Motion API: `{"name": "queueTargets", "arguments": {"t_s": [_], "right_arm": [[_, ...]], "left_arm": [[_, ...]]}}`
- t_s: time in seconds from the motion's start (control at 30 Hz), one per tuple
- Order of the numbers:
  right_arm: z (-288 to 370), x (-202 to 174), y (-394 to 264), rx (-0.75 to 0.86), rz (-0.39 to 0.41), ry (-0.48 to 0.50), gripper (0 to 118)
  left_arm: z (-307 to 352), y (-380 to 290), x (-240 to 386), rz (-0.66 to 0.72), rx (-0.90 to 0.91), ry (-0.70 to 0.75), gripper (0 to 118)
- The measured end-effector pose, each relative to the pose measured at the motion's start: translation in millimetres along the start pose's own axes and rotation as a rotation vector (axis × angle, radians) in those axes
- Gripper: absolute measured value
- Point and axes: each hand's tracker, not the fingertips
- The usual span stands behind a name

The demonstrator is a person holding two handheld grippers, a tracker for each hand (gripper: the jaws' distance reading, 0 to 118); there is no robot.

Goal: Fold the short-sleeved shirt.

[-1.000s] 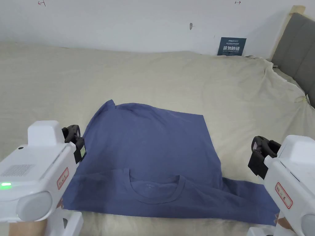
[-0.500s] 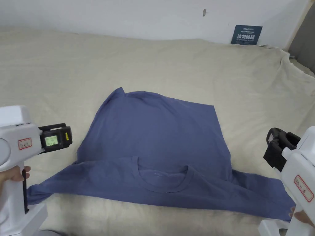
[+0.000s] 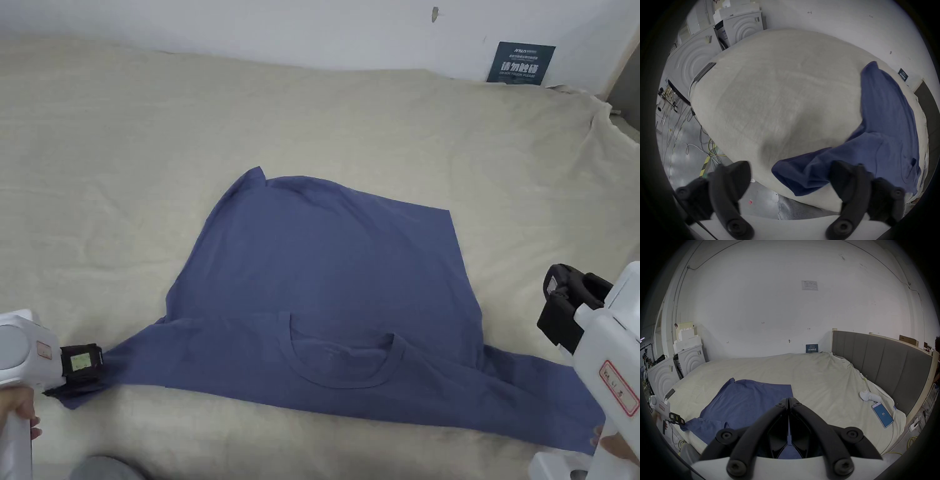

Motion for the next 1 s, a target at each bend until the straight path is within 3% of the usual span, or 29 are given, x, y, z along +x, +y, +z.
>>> {"name": "queueTargets", "arguments": {"t_s": [0.1,0.23,0.4,0.53,0.73,0.77,0.83,0.9,0.93,1.0], "right_arm": [[0,-4,1,-0.002,0.016,-0.002,0],[-2,-4,0,-0.011,0.017,-0.005,0],[-7,0,-2,-0.026,0.010,0.001,0],[-15,-2,9,-0.031,0.045,0.019,0],[-55,-29,55,-0.071,0.076,0.165,2],[-67,-37,63,-0.074,0.081,0.185,14],[-96,-52,80,-0.099,0.079,0.213,21],[-129,-70,95,-0.160,0.062,0.299,86],[-149,-82,100,-0.174,0.053,0.318,113],[-180,-105,113,-0.229,0.106,0.329,116]], "left_arm": [[-5,-1,0,0.041,-0.034,-0.106,62],[-1,1,5,0.084,-0.022,-0.206,6],[11,-4,11,0.072,0.017,-0.167,3],[38,-8,8,0.124,0.135,-0.215,3],[67,-10,11,0.103,0.257,-0.242,3],[70,-10,12,0.115,0.272,-0.258,3],[72,-7,11,0.135,0.282,-0.289,3],[76,-5,11,0.138,0.296,-0.308,3],[77,-4,11,0.135,0.301,-0.308,3],[75,-2,11,0.122,0.312,-0.305,3]]}}
